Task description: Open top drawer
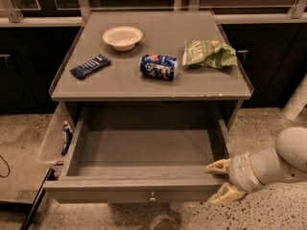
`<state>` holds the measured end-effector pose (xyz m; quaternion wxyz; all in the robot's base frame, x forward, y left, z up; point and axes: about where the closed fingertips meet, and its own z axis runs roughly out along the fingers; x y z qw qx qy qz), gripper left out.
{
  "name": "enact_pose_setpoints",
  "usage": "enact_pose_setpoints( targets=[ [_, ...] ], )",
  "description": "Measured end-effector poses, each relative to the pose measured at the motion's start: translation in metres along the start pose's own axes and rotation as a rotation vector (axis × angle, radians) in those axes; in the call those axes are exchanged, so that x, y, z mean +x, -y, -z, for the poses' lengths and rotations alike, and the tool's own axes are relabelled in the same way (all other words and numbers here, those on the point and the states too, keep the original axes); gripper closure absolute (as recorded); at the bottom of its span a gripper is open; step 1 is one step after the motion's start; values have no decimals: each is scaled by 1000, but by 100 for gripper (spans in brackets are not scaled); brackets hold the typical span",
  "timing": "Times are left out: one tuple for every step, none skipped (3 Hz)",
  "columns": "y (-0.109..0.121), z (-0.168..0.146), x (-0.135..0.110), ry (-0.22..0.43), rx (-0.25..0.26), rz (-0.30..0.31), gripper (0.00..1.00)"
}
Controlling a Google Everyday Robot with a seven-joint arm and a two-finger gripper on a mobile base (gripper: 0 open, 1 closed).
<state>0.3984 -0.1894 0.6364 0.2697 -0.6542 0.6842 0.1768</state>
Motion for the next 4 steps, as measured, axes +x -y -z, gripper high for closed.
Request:
enact_pose_setpoints(
  targets=[
    [11,8,-21,8,4,58,0],
    [32,26,-61,2,22,153,0],
    [57,44,-99,-16,36,232,0],
    [72,60,-126,-11,53,298,0]
  ],
)
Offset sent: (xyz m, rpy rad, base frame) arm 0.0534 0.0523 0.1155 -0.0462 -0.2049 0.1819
